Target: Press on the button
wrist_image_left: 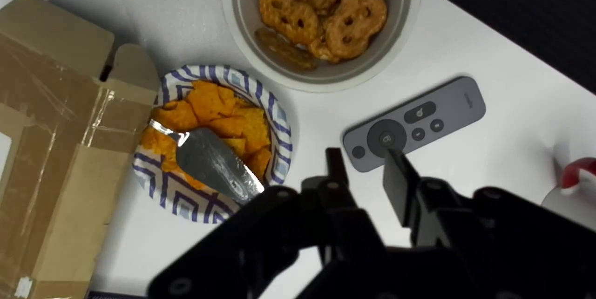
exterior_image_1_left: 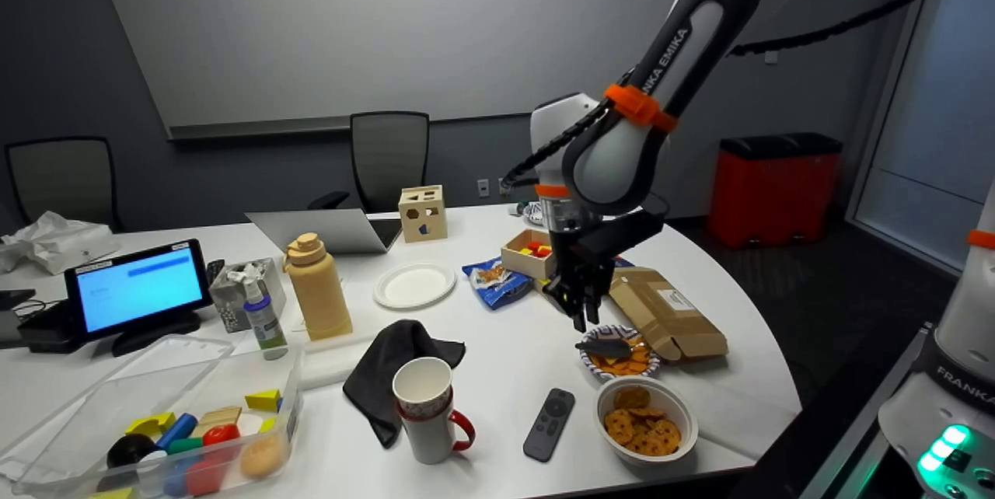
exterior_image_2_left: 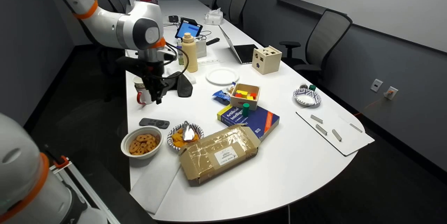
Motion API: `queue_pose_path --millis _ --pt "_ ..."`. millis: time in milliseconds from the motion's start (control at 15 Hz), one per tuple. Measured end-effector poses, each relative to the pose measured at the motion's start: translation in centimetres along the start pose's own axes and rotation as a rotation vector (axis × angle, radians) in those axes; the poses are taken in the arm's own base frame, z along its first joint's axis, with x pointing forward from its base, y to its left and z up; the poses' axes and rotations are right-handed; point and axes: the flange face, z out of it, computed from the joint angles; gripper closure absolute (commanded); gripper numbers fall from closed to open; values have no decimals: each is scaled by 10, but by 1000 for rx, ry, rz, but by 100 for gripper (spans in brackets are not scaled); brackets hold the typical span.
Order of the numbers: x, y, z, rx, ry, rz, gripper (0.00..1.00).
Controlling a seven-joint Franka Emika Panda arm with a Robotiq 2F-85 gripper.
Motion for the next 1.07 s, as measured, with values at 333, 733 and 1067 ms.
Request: queue_pose_path --millis 333,733,1067 --pt "-5 -21 37 15 -22 -47 100" --pt "1 -36 60 49 -47 -95 100" --pt "-1 -37 67 34 -52 -80 100"
